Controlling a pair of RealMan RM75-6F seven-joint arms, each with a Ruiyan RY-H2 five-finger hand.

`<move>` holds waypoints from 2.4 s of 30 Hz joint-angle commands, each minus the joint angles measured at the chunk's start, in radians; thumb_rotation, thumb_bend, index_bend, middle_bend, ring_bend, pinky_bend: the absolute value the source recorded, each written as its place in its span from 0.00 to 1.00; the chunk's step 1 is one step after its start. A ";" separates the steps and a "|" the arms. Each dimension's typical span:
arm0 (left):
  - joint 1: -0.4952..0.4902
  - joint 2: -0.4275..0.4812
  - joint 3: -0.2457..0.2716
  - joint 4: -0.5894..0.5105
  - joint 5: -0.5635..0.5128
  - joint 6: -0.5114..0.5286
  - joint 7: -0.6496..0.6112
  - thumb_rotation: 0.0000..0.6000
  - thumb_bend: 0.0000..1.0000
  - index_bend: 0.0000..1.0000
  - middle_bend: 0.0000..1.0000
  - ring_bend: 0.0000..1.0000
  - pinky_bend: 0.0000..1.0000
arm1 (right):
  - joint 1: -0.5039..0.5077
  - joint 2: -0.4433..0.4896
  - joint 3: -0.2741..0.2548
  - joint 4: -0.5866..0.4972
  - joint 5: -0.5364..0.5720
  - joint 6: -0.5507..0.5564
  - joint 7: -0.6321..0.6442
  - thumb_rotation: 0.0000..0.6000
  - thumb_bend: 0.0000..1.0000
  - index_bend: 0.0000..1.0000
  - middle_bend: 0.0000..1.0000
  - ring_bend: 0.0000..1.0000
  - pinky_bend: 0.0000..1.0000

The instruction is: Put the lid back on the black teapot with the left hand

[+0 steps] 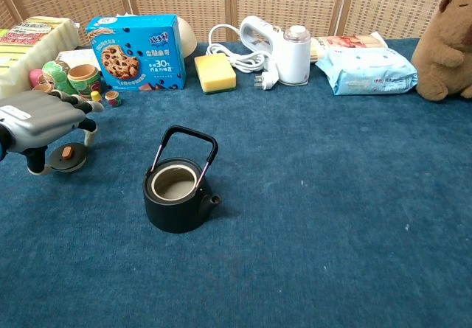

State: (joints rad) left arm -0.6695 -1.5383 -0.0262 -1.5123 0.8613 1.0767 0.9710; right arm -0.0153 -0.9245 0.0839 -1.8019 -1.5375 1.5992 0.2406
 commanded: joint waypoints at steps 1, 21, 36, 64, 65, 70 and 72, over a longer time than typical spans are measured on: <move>-0.002 -0.005 0.003 0.003 0.005 0.005 0.002 1.00 0.22 0.36 0.00 0.00 0.06 | 0.000 0.001 0.000 0.000 -0.001 0.001 0.003 1.00 0.07 0.04 0.00 0.00 0.00; 0.003 -0.028 0.014 0.041 0.032 0.028 -0.019 1.00 0.26 0.44 0.00 0.00 0.06 | -0.002 0.011 -0.010 -0.001 -0.024 0.003 0.030 1.00 0.07 0.05 0.00 0.00 0.00; 0.012 0.092 0.015 -0.153 0.145 0.107 -0.041 1.00 0.27 0.45 0.00 0.00 0.06 | 0.001 0.011 -0.014 -0.003 -0.023 -0.003 0.028 1.00 0.07 0.05 0.00 0.00 0.00; -0.028 0.063 0.072 -0.450 0.349 0.097 0.200 1.00 0.28 0.46 0.00 0.00 0.06 | 0.001 0.019 -0.017 -0.007 -0.019 -0.008 0.036 1.00 0.07 0.05 0.00 0.00 0.00; -0.029 0.050 0.072 -0.446 0.343 0.095 0.209 1.00 0.28 0.46 0.00 0.00 0.06 | 0.001 0.019 -0.017 -0.007 -0.019 -0.008 0.036 1.00 0.07 0.05 0.00 0.00 0.00; -0.038 -0.004 0.071 -0.425 0.318 0.089 0.256 1.00 0.28 0.46 0.00 0.00 0.06 | 0.001 0.021 -0.017 -0.006 -0.017 -0.008 0.041 1.00 0.07 0.06 0.00 0.00 0.00; -0.041 -0.018 0.069 -0.419 0.308 0.088 0.269 1.00 0.28 0.46 0.00 0.00 0.06 | 0.001 0.021 -0.017 -0.006 -0.018 -0.009 0.042 1.00 0.07 0.06 0.00 0.00 0.00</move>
State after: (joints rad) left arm -0.7076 -1.5486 0.0446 -1.9369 1.1762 1.1665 1.2327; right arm -0.0141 -0.9035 0.0668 -1.8081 -1.5553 1.5905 0.2828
